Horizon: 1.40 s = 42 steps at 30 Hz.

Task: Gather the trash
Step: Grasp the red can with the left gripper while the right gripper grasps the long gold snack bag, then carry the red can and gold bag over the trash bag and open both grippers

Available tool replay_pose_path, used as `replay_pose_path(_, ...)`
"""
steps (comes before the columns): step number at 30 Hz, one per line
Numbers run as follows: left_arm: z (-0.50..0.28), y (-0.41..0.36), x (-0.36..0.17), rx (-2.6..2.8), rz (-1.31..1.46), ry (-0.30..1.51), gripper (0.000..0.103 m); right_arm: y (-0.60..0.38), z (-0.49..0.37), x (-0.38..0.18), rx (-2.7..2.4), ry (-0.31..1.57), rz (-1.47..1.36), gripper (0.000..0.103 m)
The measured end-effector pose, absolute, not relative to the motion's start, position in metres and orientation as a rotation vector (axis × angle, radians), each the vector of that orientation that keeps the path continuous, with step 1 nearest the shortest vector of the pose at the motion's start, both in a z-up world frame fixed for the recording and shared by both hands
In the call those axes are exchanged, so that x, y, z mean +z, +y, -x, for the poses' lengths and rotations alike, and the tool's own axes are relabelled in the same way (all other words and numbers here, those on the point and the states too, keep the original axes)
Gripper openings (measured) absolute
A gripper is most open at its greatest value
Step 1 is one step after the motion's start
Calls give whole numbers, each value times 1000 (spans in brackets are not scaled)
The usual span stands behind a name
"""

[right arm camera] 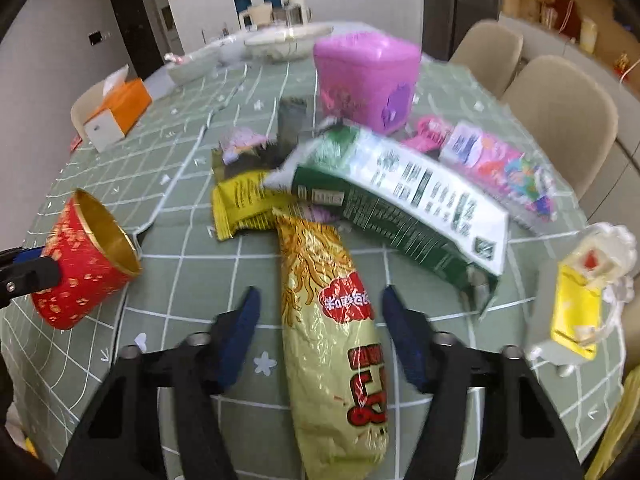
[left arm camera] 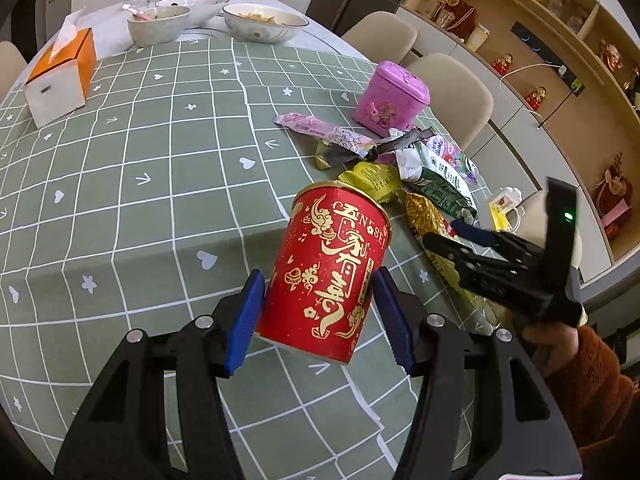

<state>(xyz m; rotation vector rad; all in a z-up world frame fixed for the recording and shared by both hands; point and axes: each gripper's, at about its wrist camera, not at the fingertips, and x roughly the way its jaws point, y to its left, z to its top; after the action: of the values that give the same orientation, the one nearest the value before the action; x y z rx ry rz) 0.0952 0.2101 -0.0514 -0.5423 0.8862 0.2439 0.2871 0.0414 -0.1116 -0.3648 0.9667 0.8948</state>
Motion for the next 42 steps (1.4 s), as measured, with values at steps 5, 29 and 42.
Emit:
replay_pose_path(5,-93,209,-48,244,541,879,53,34,-277,-95,882,946,362,31)
replay_pose_path(29,-175,81,60,31,398,669,53,-140,-256,64,730,629,255,30)
replay_pose_path(42,-254,-90,100,-216,224,609,53,-309,-288,84,469,576,165,30)
